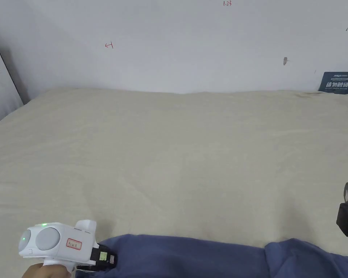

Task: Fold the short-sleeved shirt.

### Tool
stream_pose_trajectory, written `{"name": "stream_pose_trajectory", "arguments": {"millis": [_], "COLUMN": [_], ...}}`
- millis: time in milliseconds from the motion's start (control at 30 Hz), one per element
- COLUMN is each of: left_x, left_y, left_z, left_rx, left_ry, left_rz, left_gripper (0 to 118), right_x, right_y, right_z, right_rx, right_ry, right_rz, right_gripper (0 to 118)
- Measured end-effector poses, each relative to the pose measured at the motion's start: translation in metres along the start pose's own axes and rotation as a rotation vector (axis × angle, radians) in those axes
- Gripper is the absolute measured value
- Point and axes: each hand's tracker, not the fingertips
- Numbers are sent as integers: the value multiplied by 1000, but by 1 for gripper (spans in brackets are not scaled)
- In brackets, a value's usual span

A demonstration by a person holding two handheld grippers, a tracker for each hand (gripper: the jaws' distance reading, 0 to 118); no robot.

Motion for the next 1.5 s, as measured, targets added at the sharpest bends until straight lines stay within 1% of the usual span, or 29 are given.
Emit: {"name": "stream_pose_trajectory", "arguments": {"millis": [167, 233, 400, 500, 567, 667, 833, 933, 1067, 1167, 1200, 1333, 1367, 1433, 1500], "left_x": [13, 1, -2, -21, -33, -33, -48, -37, -8, 19, 31, 77, 90, 115, 136], "left_y": [8, 17, 27, 33, 35, 31, 22, 19, 23, 34, 37, 44, 44, 42, 41], "left_z": [18, 28, 59, 72, 83, 102, 109, 106, 89, 76, 71, 49, 42, 28, 13], "left_rx": [22, 31, 39, 53, 63, 68, 59, 47, 5, -8, -19, -50, -58, -77, -87], "left_ry": [72, 76, 68, 124, 151, 176, 232, 244, 272, 215, 181, 140, 107, 72, 60], "left_rz": [-76, -80, -70, -73, -43, -18, 8, 63, 33, 43, 31, -36, -75, -73, -104], "left_gripper": [2, 1, 1, 1, 1, 0, 1, 1, 1, 1, 1, 1, 1, 1, 1], "right_x": [3, 3, 3, 2, 2, 3, 3, 5, 7, 11, 12, 18, 20, 24, 28], "right_y": [1, 2, 6, 7, 8, 7, 5, 4, 2, 1, 1, -1, -2, -3, -4], "right_z": [1, 1, 3, 3, 4, 2, 2, 2, 5, 8, 9, 13, 14, 16, 18], "right_rx": [-1, 1, 10, 15, 17, 18, 14, 7, 8, 10, 11, 13, 13, 13, 16], "right_ry": [3, 5, 7, 10, 14, 20, 33, 41, 45, 44, 42, 36, 34, 28, 22], "right_rz": [-1, -2, -8, -8, -8, -6, -8, -9, -9, -18, -21, -26, -26, -29, -32], "right_gripper": [0, 0, 0, 0, 0, 1, 0, 0, 0, 0, 0, 0, 0, 0, 0]}}
